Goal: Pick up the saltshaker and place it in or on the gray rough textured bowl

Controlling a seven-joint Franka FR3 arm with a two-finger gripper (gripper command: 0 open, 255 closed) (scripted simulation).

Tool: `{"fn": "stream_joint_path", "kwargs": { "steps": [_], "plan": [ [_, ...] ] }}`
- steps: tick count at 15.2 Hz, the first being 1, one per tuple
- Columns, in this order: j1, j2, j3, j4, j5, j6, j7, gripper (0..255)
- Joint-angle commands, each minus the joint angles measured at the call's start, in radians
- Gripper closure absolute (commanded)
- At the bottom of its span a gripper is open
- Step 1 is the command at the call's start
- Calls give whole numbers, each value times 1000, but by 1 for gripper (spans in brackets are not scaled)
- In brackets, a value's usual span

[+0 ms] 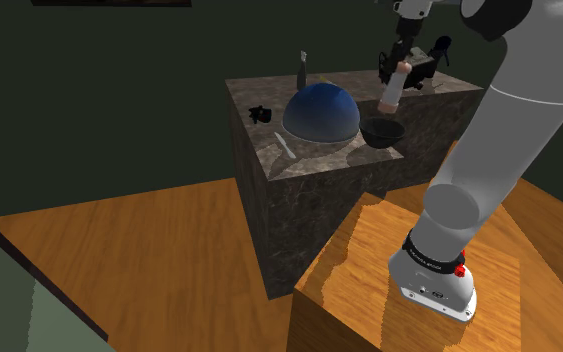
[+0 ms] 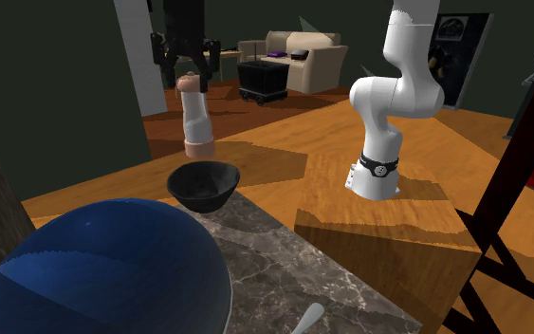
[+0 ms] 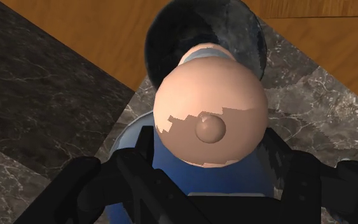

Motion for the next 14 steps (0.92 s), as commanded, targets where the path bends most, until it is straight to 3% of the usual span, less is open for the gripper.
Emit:
{"fn": "stream_joint_path", "kwargs": {
  "steps": [1, 14],
  "plan": [
    [2, -4, 1, -30, -3, 27, 4, 255],
    [0, 10, 0, -175, 7, 183, -1, 255]
  ]
}}
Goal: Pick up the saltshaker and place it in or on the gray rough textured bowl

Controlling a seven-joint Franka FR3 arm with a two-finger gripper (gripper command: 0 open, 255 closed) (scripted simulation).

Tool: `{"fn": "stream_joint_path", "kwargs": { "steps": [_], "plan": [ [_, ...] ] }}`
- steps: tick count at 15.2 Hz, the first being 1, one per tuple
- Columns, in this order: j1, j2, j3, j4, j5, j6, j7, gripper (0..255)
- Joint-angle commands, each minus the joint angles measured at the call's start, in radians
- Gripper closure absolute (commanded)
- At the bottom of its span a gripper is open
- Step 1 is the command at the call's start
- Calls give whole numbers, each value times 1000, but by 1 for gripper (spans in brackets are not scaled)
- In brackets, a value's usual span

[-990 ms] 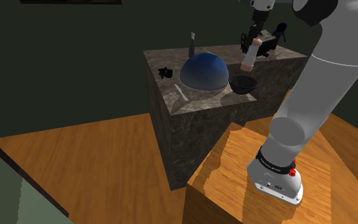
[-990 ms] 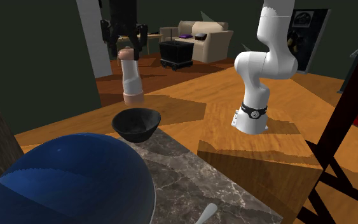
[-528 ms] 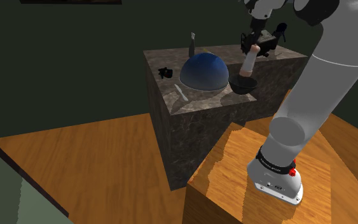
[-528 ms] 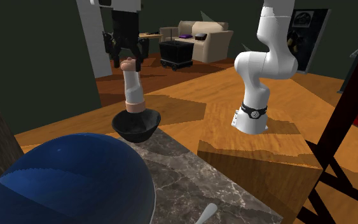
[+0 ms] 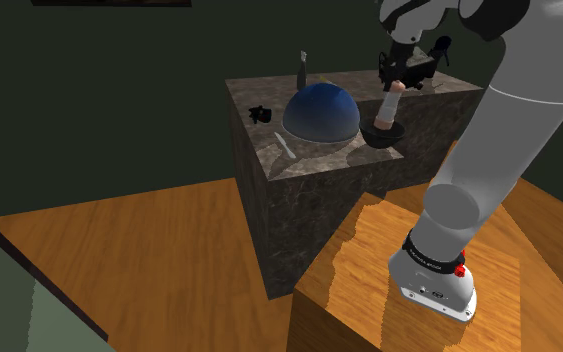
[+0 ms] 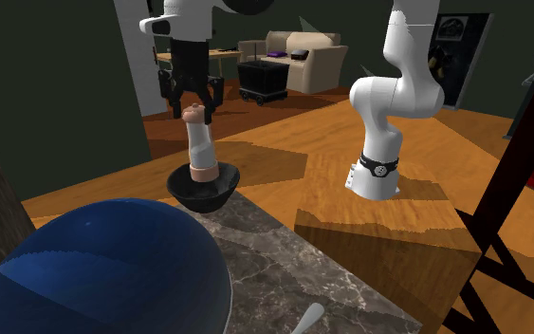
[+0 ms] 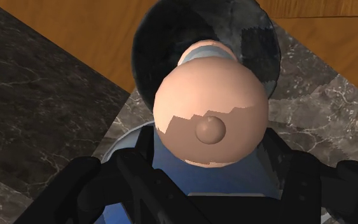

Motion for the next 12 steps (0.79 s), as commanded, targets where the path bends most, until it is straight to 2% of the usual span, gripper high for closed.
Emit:
{"fn": "stream_joint_path", "kwargs": {
  "steps": [1, 7, 8, 12],
  "plan": [
    [0, 2, 0, -3, 2, 5, -1, 255],
    [0, 2, 0, -3, 2, 5, -1, 255],
    [0, 2, 0, -3, 2, 5, -1, 0],
    [0, 2, 0, -3, 2, 5, -1, 0]
  ]
}}
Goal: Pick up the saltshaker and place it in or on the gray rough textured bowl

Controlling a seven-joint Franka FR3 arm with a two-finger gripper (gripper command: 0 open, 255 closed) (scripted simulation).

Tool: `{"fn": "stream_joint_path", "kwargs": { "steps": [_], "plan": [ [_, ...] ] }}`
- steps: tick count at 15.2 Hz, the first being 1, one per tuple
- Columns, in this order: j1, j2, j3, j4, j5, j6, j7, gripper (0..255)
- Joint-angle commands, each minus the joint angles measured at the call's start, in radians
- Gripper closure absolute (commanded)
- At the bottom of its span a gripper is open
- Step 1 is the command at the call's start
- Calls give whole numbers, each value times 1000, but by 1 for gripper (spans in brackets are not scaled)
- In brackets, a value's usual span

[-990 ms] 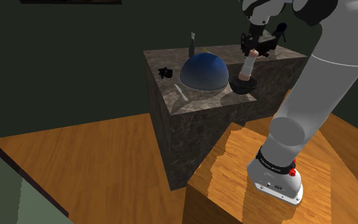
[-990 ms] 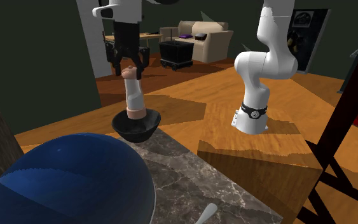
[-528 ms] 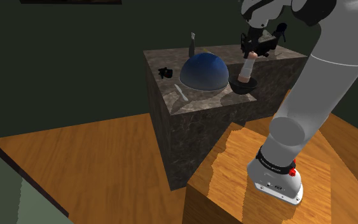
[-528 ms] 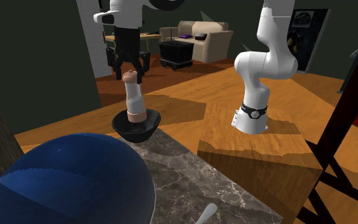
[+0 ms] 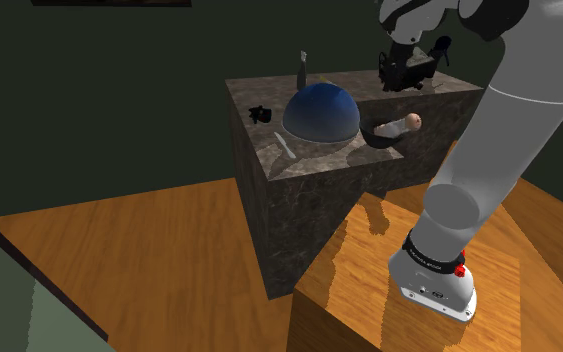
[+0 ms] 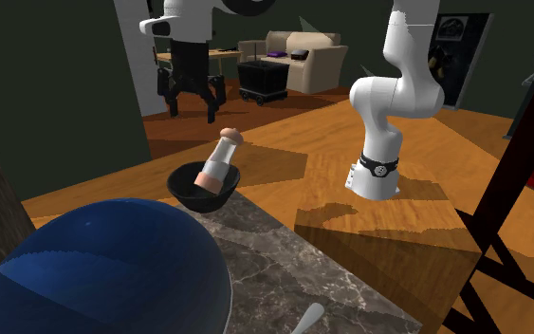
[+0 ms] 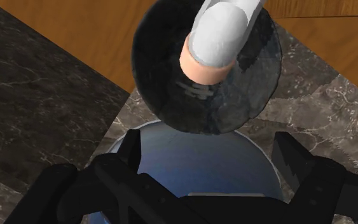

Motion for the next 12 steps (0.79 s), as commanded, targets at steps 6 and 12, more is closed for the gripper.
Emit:
{"fn": "stream_joint_path", "kwargs": {
  "steps": [6, 12],
  "plan": [
    [7, -35, 5, 95, -25, -122, 18, 0],
    [7, -35, 5, 95, -25, -122, 18, 0]
  ]
}}
